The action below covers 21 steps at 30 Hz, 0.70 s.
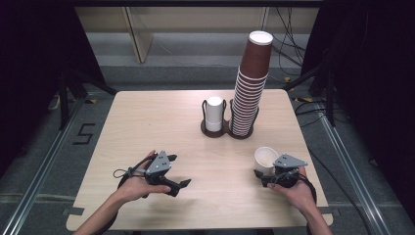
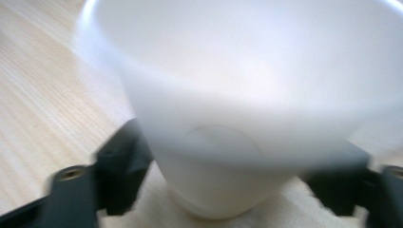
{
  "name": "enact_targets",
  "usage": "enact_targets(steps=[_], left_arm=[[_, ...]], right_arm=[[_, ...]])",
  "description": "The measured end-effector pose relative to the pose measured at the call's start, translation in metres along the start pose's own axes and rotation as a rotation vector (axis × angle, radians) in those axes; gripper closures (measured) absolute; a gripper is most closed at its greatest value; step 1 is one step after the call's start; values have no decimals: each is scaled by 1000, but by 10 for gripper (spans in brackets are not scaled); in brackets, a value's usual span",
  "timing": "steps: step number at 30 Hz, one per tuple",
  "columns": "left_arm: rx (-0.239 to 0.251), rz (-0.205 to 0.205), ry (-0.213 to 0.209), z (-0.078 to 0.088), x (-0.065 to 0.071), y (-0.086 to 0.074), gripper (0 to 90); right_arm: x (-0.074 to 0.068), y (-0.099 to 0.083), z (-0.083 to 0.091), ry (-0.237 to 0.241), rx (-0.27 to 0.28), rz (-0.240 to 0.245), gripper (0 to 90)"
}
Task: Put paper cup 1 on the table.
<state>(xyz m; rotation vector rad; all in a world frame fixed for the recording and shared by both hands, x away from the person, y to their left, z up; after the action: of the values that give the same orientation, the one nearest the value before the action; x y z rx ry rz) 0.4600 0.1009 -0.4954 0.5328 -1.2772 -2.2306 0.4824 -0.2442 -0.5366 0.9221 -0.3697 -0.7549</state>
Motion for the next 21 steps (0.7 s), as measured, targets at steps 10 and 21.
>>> enact_targets(steps=[10,21], left_arm=[[20,2,-15,1,3,7,5],[48,4,-14,1,2,13,0]], right_arm=[[-6,7,14,9,6,-22,4],[-4,20,32,-19,39,4,3]])
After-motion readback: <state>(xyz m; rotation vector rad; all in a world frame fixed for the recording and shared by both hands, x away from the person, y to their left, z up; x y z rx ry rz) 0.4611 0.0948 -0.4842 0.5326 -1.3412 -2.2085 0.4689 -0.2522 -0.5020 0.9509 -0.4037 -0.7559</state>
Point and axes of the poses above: each handheld gripper's, and its own axes: z roughly backward along the jaws, y roughly out of its top, x roughly to its right, the point moved 6 cm from there along -z, roughly forward along the jaws, and after that the axes turned 6 degrees about y, right-handed, at the moved point
